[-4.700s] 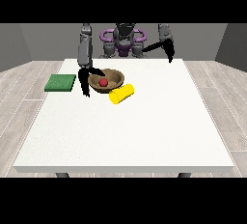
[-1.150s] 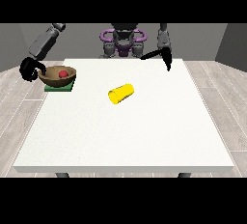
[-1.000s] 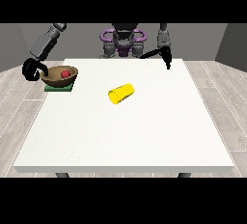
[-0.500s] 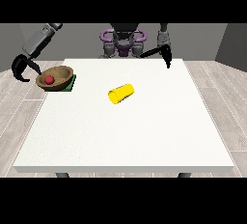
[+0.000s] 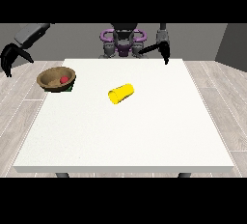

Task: Pick the cup and pour the ball into the bowl, then pick the bowl and place it on the pad

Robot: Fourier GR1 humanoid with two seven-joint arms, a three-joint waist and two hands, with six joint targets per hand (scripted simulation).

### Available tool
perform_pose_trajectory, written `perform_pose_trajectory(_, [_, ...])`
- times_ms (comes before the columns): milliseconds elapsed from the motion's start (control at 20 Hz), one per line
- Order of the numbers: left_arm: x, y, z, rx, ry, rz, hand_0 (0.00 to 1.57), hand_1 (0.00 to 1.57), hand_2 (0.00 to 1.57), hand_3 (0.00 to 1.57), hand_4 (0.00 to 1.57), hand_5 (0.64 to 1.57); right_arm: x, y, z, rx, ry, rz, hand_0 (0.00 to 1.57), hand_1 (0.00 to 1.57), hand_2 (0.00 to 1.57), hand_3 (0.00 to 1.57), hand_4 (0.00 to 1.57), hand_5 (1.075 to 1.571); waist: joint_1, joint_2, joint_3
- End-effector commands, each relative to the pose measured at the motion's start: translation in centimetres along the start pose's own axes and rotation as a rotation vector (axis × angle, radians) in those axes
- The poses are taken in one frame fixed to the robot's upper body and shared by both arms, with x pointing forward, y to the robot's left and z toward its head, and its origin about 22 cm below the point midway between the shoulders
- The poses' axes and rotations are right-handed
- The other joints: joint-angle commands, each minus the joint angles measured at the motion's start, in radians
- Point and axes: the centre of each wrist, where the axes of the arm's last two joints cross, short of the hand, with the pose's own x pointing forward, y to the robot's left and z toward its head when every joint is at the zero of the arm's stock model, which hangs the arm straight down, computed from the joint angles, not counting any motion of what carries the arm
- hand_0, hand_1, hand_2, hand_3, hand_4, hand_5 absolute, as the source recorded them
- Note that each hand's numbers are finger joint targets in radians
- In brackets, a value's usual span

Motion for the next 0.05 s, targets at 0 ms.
perform_pose_trajectory(0, [-3.15,-1.66,2.55,-0.017,0.121,0.007,0.00,0.00,0.00,0.00,0.00,1.569,3.09,-1.90,0.48,0.080,0.021,-0.024,0.00,0.00,0.19,0.29,0.00,1.503,-0.027,-0.114,-0.0028])
